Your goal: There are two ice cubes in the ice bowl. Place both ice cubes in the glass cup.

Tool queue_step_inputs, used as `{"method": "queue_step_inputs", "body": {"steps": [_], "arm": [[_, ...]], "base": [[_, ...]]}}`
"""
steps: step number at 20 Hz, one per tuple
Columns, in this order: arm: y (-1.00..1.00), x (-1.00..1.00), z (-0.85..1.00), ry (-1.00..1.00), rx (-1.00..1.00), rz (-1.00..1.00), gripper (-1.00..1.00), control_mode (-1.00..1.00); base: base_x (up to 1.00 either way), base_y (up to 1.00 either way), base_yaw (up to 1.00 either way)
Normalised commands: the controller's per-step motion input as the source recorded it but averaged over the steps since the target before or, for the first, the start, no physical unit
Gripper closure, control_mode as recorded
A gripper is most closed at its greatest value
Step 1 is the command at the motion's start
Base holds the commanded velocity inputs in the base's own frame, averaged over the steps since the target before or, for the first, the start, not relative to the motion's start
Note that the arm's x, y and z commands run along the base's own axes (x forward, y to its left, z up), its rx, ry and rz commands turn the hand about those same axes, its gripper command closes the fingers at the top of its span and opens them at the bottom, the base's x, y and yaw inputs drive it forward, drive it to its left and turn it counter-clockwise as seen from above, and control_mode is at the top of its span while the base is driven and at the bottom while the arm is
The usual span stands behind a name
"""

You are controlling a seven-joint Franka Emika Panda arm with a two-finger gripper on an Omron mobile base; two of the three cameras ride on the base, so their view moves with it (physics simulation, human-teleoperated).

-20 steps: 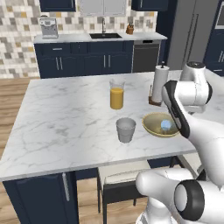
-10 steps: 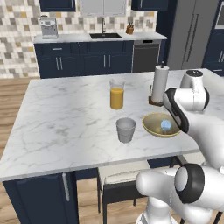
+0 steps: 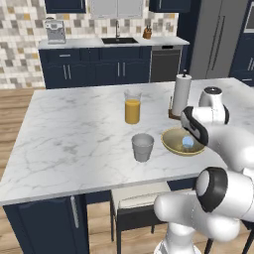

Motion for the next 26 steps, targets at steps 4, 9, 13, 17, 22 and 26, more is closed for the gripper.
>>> {"method": "queue_step_inputs", "body": {"steps": [4, 9, 13, 17, 22, 26], "arm": [[0.0, 0.39, -0.3, 0.0, 0.0, -0.02, -1.0, -1.0], [0.0, 0.35, -0.39, 0.0, 0.0, -0.01, -1.0, -1.0], [0.0, 0.26, -0.47, 0.0, 0.0, -0.01, -1.0, -1.0], [-0.04, 0.31, -0.29, 0.0, 0.0, -0.01, -1.0, -1.0], [-0.15, 0.29, -0.23, 0.0, 0.0, 0.0, -1.0, -1.0], [-0.15, 0.31, -0.22, 0.0, 0.0, 0.0, -1.0, -1.0]], "base": [[0.0, 0.0, 0.0], [0.0, 0.0, 0.0], [0.0, 0.0, 0.0], [0.0, 0.0, 0.0], [0.0, 0.0, 0.0], [0.0, 0.0, 0.0]]}}
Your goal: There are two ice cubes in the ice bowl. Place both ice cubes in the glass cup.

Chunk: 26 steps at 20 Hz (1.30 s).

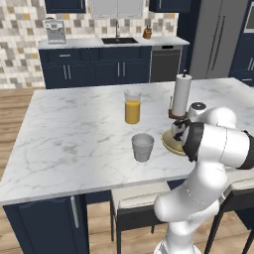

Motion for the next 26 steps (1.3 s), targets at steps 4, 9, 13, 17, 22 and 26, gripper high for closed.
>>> {"method": "queue_step_inputs", "body": {"steps": [4, 9, 13, 17, 22, 26], "arm": [[-0.11, 0.39, -0.15, 0.0, 0.0, 0.0, -1.0, -1.0], [-0.02, 0.28, -0.2, 0.0, 0.0, 0.0, -1.0, -1.0], [0.0, 0.06, -0.26, 0.0, 0.0, 0.0, -1.0, -1.0], [0.0, 0.0, -0.21, 0.0, 0.0, 0.0, -1.0, -1.0], [0.0, 0.0, -0.02, 0.0, 0.0, 0.0, 1.0, -1.0], [0.09, 0.0, 0.57, -0.02, 0.0, 0.0, 1.0, -1.0]], "base": [[0.0, 0.0, 0.0], [0.0, 0.0, 0.0], [0.0, 0.0, 0.0], [0.0, 0.0, 0.0], [0.0, 0.0, 0.0], [0.0, 0.0, 0.0]]}}
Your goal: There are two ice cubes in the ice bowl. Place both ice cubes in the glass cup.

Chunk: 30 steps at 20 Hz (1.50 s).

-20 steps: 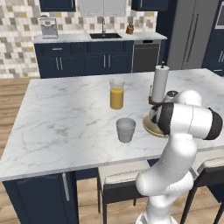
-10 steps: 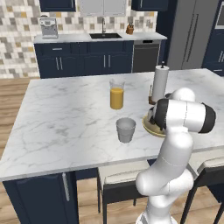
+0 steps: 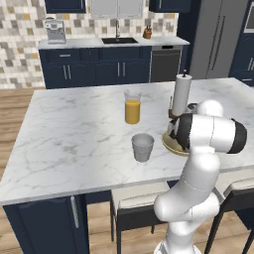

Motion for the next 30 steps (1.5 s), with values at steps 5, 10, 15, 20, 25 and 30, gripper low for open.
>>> {"method": "queue_step_inputs", "body": {"steps": [5, 10, 15, 20, 25, 30], "arm": [[0.34, -0.01, 1.0, -0.02, 0.0, 0.0, 1.0, -1.0], [0.79, -0.07, 1.0, 0.0, 0.02, 0.02, 1.0, -1.0], [1.0, 0.0, 0.77, 0.03, 0.13, 0.08, 1.0, -1.0], [1.0, 0.0, 0.33, 0.07, 0.17, 0.13, 1.0, -1.0], [0.91, 0.0, -0.12, 0.04, -0.02, 0.21, 1.0, -1.0], [0.77, -0.22, -0.41, 0.02, -0.05, 0.22, 1.0, -1.0]], "base": [[0.0, 0.0, 0.0], [0.0, 0.0, 0.0], [0.0, 0.0, 0.0], [0.0, 0.0, 0.0], [0.0, 0.0, 0.0], [0.0, 0.0, 0.0]]}}
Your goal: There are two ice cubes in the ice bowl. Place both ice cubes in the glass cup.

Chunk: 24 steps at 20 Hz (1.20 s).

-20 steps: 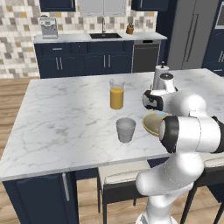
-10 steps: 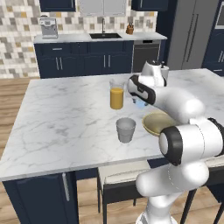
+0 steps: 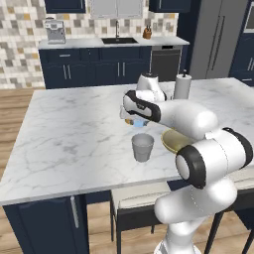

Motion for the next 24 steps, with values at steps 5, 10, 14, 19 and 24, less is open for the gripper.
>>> {"method": "queue_step_inputs", "body": {"steps": [5, 10, 14, 19, 24], "arm": [[0.32, -0.53, -0.57, 0.0, -0.01, 0.19, 1.0, -1.0], [-0.28, -0.19, -0.03, -0.06, 0.0, 0.07, 1.0, -1.0], [-0.44, 0.18, 0.0, 0.0, 0.0, 0.0, 1.0, -1.0], [-0.05, 0.34, -0.05, 0.07, 0.0, 0.0, 1.0, -1.0], [0.0, 0.26, -0.3, 0.21, -0.01, 0.0, 1.0, -1.0]], "base": [[0.0, 0.0, 0.0], [0.0, 0.0, 0.0], [0.0, 0.0, 0.0], [0.0, 0.0, 0.0], [0.0, 0.0, 0.0]]}}
